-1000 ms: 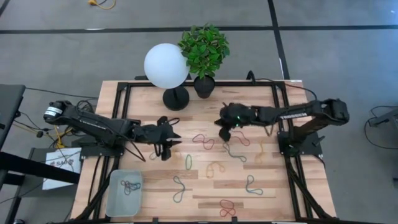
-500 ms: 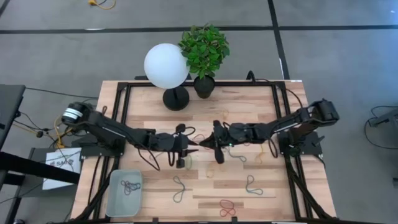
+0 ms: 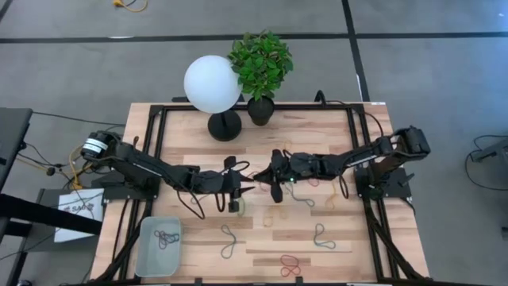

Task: Pick and place items into bin
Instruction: Put the right green rubber band into the gray bin

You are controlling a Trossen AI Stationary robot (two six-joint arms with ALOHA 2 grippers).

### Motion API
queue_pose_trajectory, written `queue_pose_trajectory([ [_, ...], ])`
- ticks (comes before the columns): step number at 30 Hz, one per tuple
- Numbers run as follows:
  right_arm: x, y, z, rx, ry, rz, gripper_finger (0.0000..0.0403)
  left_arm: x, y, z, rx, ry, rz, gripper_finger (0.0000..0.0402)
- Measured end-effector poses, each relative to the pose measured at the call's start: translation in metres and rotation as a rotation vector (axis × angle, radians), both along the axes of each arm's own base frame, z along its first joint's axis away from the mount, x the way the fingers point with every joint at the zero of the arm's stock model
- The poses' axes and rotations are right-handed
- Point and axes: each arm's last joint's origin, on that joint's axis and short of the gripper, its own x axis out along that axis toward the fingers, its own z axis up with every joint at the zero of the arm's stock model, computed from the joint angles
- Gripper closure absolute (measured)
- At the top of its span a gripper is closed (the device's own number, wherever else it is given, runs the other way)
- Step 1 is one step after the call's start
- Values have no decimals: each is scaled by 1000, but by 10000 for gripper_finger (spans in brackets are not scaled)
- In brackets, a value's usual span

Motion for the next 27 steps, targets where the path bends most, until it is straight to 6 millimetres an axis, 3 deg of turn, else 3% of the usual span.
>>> queue_pose_trajectory([
  [5,1,-8,0,6,3,-26,403,0,0,0,-5,-2,5,306],
  [27,3,-6,13,41,-137,-21,403,3,4,11,16,-121,86,306],
])
